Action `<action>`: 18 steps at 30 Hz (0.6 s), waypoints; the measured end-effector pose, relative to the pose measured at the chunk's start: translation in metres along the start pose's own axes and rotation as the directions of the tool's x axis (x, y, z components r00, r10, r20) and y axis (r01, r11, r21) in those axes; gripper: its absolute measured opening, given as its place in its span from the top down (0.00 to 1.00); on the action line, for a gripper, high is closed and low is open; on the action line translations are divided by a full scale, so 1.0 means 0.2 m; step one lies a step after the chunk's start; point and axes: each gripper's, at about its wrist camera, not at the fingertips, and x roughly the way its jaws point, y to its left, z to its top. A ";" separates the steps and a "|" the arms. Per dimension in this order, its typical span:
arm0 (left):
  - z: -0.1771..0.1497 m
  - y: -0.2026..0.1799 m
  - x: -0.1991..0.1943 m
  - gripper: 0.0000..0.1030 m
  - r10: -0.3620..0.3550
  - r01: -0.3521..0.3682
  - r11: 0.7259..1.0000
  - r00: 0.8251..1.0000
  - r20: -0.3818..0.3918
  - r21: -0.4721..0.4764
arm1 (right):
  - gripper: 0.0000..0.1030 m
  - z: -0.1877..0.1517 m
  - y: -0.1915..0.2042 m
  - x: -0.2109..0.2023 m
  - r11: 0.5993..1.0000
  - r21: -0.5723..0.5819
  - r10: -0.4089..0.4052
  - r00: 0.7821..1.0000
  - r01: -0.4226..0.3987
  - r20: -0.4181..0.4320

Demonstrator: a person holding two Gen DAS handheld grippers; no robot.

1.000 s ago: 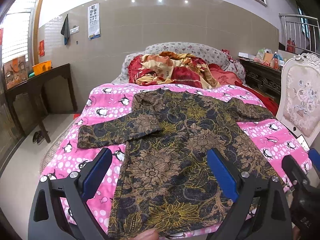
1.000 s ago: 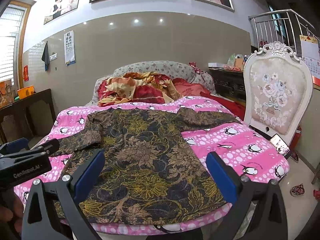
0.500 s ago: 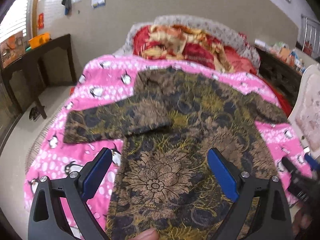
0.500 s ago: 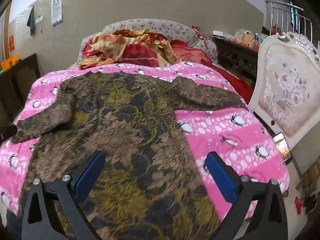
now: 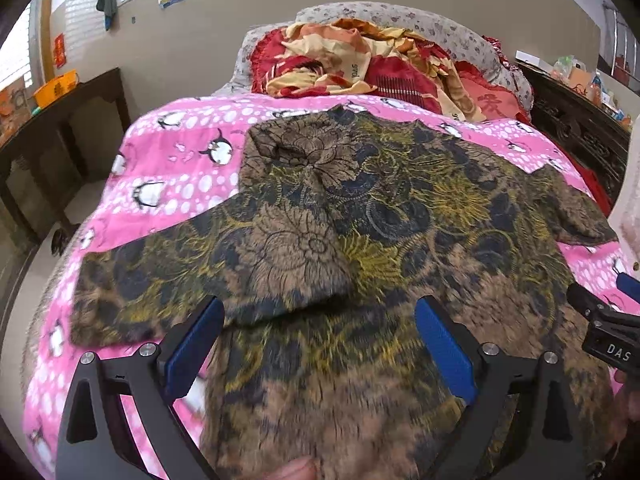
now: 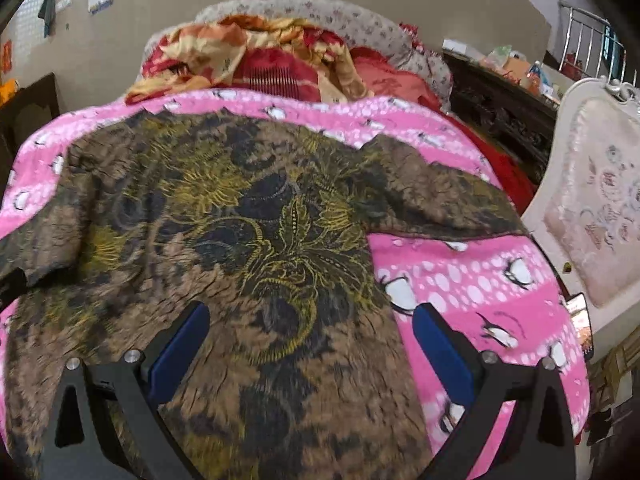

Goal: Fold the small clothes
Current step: 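Lower both tools toward the shirt body and sleeve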

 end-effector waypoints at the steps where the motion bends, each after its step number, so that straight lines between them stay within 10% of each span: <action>1: 0.01 0.01 0.05 0.22 -0.004 0.004 1.000 1.000 -0.011 -0.013 | 0.00 0.02 0.01 0.05 1.000 -0.006 -0.004 1.000 0.004 -0.013; 18: -0.15 -0.04 0.39 0.15 0.023 -0.027 0.999 0.995 -0.098 -0.042 | 0.00 -0.07 -0.05 0.51 0.989 0.073 0.134 0.988 -0.128 -0.078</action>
